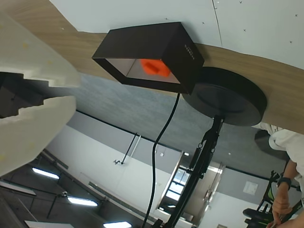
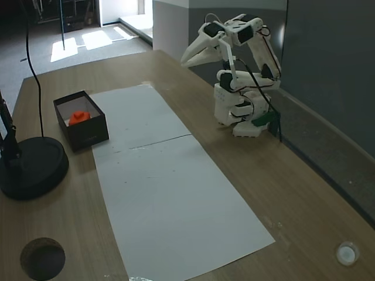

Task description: Grab a orange square and put it in the box.

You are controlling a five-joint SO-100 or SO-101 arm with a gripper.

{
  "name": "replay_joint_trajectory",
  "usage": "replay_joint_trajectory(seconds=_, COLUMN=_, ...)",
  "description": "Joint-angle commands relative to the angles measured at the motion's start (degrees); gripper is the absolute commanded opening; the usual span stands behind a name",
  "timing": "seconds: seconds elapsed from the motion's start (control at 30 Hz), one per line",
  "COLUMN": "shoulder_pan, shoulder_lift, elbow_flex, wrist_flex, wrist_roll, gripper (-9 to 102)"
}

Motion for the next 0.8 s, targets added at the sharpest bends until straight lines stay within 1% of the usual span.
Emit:
replay_joint_trajectory(seconds=0.0, shoulder_pan=0.3, shoulder_lift=1.3, elbow_flex=1.8, wrist_flex=-2.4, wrist_roll=0.4, gripper=0)
replay_joint_trajectory(seconds=0.17, shoulder_pan=0.2, shoulder_lift=5.4, elbow_flex=11.0, wrist_flex=-7.2, wrist_roll=0.6, gripper=0)
replay_joint_trajectory(seconds=0.3, shoulder_pan=0.2, shoulder_lift=6.3, elbow_flex=19.8, wrist_flex=-13.7, wrist_roll=8.3, gripper=0)
replay_joint_trajectory(seconds=0.37, shoulder_pan=-0.3, shoulder_lift=6.3, elbow_flex=22.1, wrist_flex=-15.5, wrist_roll=9.8, gripper=0)
replay_joint_trajectory(seconds=0.5, shoulder_pan=-0.4, shoulder_lift=6.3, elbow_flex=26.2, wrist_flex=-15.8, wrist_roll=9.8, gripper=0)
replay_joint_trajectory(seconds=0.77, shoulder_pan=-0.4, shoulder_lift=6.3, elbow_flex=40.5, wrist_flex=-15.9, wrist_roll=9.8, gripper=0)
